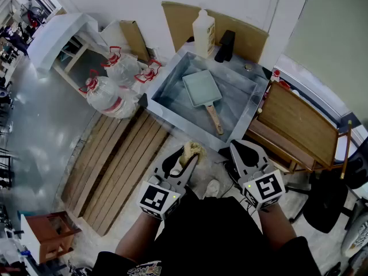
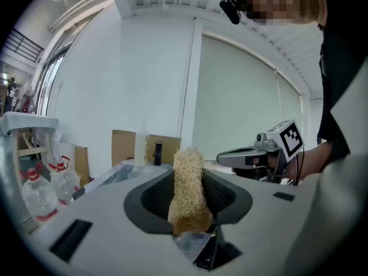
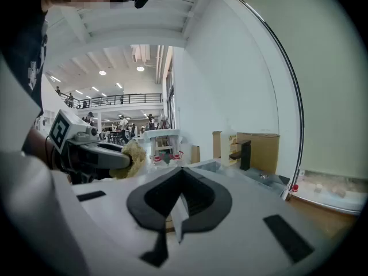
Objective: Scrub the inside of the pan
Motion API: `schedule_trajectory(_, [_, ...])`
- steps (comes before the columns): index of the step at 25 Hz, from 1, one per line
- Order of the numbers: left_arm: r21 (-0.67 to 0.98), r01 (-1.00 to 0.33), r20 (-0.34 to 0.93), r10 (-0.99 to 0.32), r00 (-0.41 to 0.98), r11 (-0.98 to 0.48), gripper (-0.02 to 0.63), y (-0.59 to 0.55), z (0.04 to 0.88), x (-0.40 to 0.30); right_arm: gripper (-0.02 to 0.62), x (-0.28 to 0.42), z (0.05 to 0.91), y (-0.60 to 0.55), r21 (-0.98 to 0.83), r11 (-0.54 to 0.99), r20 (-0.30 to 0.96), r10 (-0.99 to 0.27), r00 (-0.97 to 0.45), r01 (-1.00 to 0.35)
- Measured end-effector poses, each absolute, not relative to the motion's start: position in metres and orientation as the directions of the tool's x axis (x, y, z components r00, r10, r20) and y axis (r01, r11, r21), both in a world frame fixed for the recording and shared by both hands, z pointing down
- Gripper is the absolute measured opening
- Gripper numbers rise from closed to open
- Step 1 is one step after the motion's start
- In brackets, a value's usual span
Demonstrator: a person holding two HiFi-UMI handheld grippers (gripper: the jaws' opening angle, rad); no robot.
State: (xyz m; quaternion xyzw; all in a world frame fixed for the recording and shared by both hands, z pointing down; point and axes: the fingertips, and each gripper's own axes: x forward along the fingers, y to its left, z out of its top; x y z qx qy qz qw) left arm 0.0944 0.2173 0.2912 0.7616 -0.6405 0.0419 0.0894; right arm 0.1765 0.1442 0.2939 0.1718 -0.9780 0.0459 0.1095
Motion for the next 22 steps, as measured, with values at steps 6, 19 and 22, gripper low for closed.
schedule_trajectory(6, [0.097, -0.983, 0.194, -0.966, 0.172, -0.156, 0.144, 0.214, 0.29, 0.096, 0.009, 0.178, 0.294, 0.141, -0.06, 0.936, 0.225, -0.327, -0.918, -0.348])
schedule_trajectory(19, [0.079, -0.982, 0.175, -0.968, 0.181, -0.169, 0.144, 0.209, 0.289, 0.086, 0.009, 0.172, 0.287, 0.136, -0.071, 0.933, 0.206, -0.333, -0.92, -0.354])
schedule_trajectory(22, [0.074, -0.983, 0.175, -0.968, 0.179, -0.169, 0.144, 0.208, 0.287, 0.082, 0.009, 0.167, 0.285, 0.135, -0.064, 0.934, 0.201, -0.333, -0.921, -0.352])
